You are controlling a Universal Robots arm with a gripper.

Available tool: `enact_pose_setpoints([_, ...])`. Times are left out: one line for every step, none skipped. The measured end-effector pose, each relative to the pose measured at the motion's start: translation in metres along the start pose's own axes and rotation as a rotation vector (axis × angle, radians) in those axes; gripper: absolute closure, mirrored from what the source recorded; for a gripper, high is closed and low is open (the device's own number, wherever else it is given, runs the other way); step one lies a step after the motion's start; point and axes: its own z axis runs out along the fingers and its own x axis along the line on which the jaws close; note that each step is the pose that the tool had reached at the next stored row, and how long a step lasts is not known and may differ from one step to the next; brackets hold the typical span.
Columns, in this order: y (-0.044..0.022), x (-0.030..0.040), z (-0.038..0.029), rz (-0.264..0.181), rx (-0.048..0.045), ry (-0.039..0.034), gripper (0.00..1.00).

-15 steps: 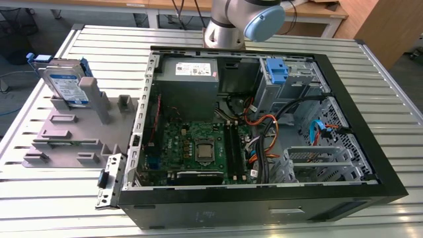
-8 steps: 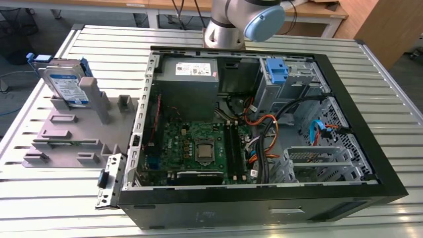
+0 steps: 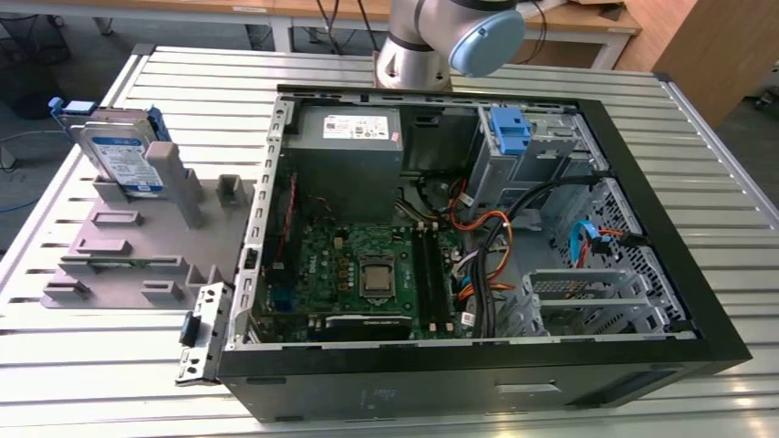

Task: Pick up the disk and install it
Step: 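Pick up the disk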

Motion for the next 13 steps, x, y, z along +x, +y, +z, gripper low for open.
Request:
enact_pose_setpoints([0.0,0.0,0.0004,0.0,0.0001,-0.0002,0.89])
enact_pose_setpoints([0.0,0.0,0.0009,-0.002,0.0001,-0.0001,0.89])
enact_pose_setpoints([0.0,0.0,0.0013,-0.004,0.0001,0.0001,0.89])
enact_pose_setpoints([-0.0001,-0.0001,0.0019,-0.006,0.0002,0.0001,0.89])
enact_pose_setpoints([-0.0001,-0.0001,0.0024,-0.008,0.0002,0.0002,0.89])
enact_pose_setpoints([-0.0001,-0.0001,0.0029,-0.011,0.0003,0.0002,0.89])
enact_pose_setpoints([-0.0001,-0.0001,0.0029,-0.012,0.0004,0.0003,0.89])
enact_pose_setpoints([-0.0001,-0.0001,0.0029,-0.012,0.0004,0.0004,0.89])
enact_pose_setpoints([-0.0001,-0.0001,0.003,-0.013,0.0004,0.0004,0.89])
enact_pose_setpoints([-0.0001,-0.0001,0.003,-0.013,0.0004,0.0004,0.89])
enact_pose_setpoints([-0.0001,-0.0001,0.003,-0.013,0.0004,0.0004,0.89])
enact_pose_setpoints([-0.0001,-0.0001,0.003,-0.013,0.0004,0.0004,0.89])
enact_pose_setpoints([-0.0001,-0.0001,0.003,-0.013,0.0004,0.0004,0.89])
